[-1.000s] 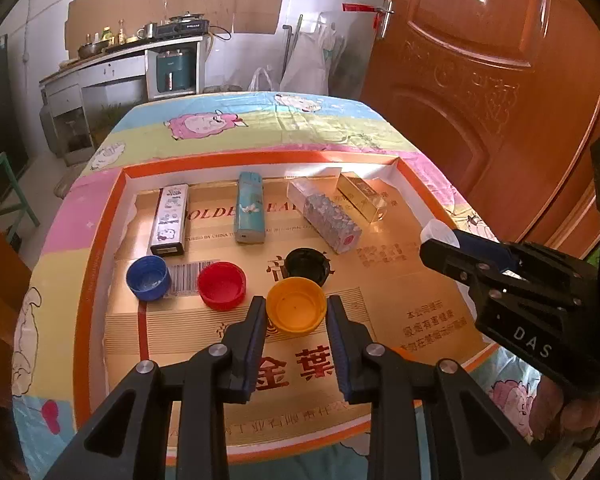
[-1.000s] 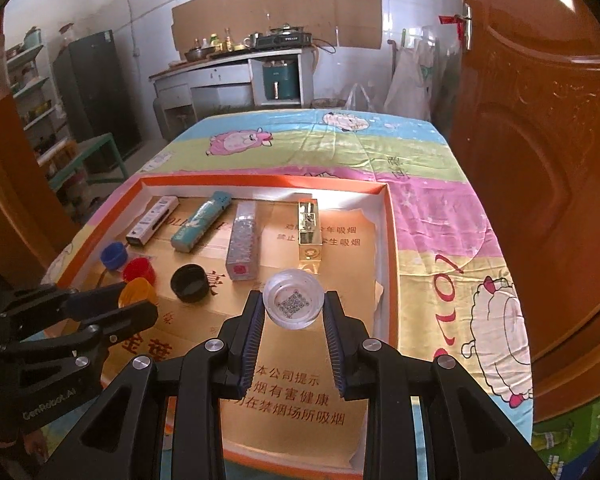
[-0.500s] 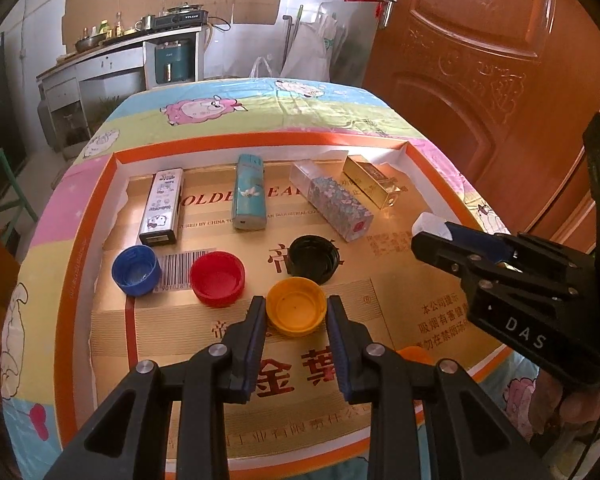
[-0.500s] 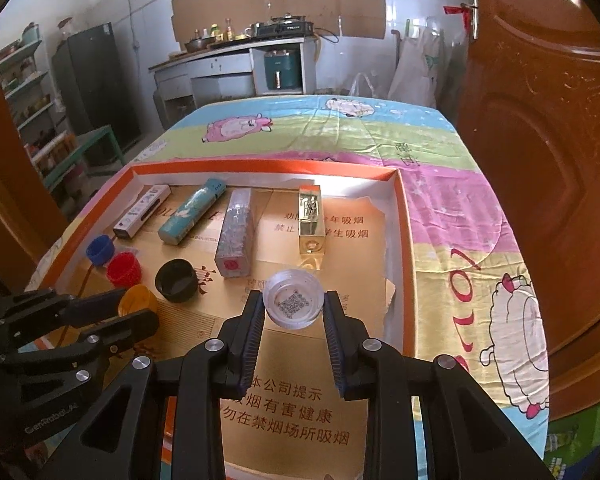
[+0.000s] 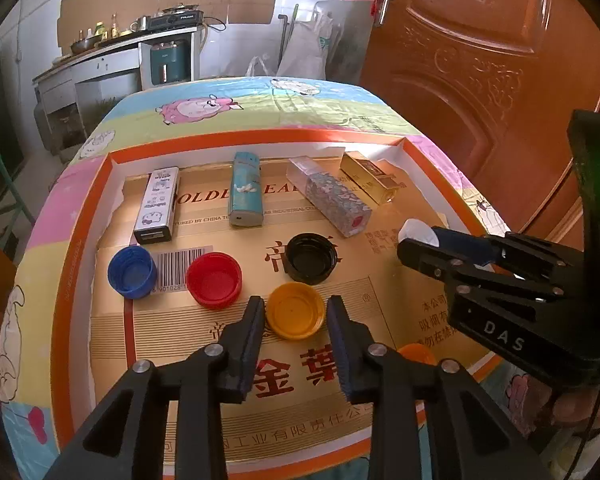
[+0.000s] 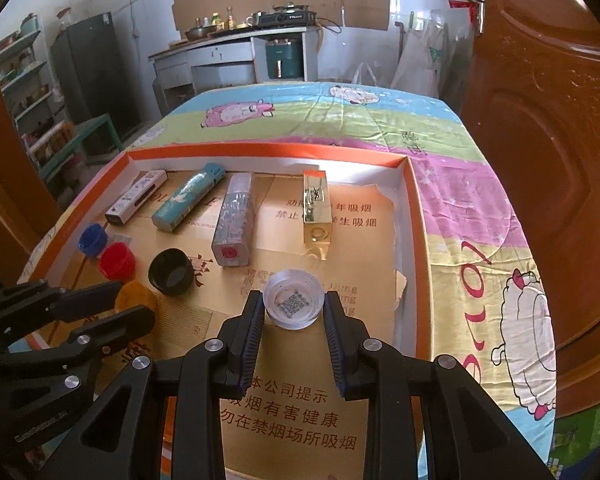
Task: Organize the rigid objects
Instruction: 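Carry the yellow cap with the left tool while the right tool carries the white cap into the tray, then open the left tool releasing the yellow cap while the right tool releases the white cap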
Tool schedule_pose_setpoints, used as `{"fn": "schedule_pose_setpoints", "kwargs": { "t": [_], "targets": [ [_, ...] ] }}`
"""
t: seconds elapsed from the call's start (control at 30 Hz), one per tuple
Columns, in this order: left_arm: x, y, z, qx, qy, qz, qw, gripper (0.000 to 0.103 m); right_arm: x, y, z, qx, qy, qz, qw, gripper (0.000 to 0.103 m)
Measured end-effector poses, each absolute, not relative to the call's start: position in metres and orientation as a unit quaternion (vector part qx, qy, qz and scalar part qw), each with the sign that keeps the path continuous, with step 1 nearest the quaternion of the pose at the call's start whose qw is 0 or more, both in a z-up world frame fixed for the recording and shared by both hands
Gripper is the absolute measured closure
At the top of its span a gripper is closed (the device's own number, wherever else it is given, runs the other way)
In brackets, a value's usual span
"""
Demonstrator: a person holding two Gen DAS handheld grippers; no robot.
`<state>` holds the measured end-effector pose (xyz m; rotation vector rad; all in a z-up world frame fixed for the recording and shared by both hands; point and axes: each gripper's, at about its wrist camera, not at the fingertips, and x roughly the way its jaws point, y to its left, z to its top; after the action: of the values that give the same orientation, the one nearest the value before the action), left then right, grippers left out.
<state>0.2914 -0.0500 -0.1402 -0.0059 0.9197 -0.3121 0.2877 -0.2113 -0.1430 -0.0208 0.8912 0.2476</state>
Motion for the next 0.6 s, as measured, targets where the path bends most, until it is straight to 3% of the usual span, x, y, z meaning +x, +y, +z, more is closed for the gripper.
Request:
{"fn": "schedule_pose_setpoints", "kwargs": {
  "t": [0.1, 0.6],
  "targets": [
    [0.291, -0.050, -0.140, -0.004, 0.439, -0.151, 0.886, 0.061, 0.288, -0.210, -0.144, -0.014, 0.431, 0.117, 0.895, 0.072],
    [0.279, -0.043, -0.125, -0.007, 0.421, -0.141, 0.896, 0.059, 0.279, -0.210, -0.131, -0.013, 0.414, 0.116, 0.903, 0.070]
  ]
}}
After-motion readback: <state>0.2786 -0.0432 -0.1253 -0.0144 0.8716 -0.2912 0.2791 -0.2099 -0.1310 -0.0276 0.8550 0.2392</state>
